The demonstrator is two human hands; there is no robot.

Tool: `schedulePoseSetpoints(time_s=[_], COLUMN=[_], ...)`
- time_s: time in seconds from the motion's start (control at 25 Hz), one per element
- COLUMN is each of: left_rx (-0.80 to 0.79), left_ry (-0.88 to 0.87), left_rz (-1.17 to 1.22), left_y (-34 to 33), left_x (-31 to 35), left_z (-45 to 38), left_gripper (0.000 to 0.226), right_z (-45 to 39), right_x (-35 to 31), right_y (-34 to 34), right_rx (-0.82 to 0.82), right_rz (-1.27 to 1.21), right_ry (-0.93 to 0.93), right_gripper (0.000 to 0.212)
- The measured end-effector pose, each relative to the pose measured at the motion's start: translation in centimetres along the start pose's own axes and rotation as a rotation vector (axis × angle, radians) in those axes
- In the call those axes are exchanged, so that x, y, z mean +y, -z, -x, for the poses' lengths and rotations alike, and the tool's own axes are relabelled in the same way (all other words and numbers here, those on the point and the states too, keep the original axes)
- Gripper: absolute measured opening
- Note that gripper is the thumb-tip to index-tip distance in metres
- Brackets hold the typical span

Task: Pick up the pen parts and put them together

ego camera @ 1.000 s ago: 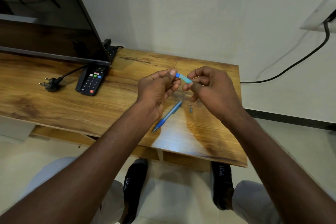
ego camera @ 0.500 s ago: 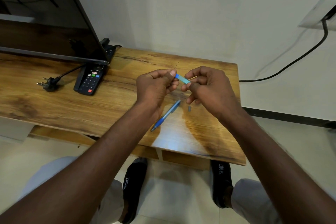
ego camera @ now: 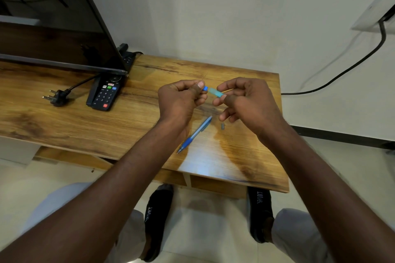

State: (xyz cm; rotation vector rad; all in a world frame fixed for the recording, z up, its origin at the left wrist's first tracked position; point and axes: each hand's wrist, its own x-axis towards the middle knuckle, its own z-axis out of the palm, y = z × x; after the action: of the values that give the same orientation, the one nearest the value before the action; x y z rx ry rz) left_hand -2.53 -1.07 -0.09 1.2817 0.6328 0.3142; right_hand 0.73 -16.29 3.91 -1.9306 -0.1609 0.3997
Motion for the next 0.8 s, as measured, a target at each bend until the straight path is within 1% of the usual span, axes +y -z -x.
schedulePoseSetpoints(time_s=[0.44, 0.56, 0.64, 0.8], left_rx=[-0.019, -0.018, -0.031, -0.08], left_ry=[0.001, -0.027, -0.05, -0.107], left_rz=[-0.032, -0.052, -0.078, -0.166], left_y=[-0.08, 0.0, -0.04, -0.2], left_x=[-0.12, -0.15, -0.26, -0.29], left_z=[-0.01, -0.07, -0.1, -0.19], left_gripper=[0.016, 0.014, 0.013, 0.009], right_z=[0.15, 0.13, 0.2, 0.14], right_x=[0.12, 0.11, 0.16, 0.52], right_y=[-0.16, -0.01, -0.07, -0.16], right_rx=[-0.017, -0.022, -0.032, 0.017], right_rz=[-0.02, -0.034, -0.032, -0.011], right_ry=[-0.02, -0.02, -0.008, 0.011], right_gripper=[0.019, 0.017, 0.011, 0.007])
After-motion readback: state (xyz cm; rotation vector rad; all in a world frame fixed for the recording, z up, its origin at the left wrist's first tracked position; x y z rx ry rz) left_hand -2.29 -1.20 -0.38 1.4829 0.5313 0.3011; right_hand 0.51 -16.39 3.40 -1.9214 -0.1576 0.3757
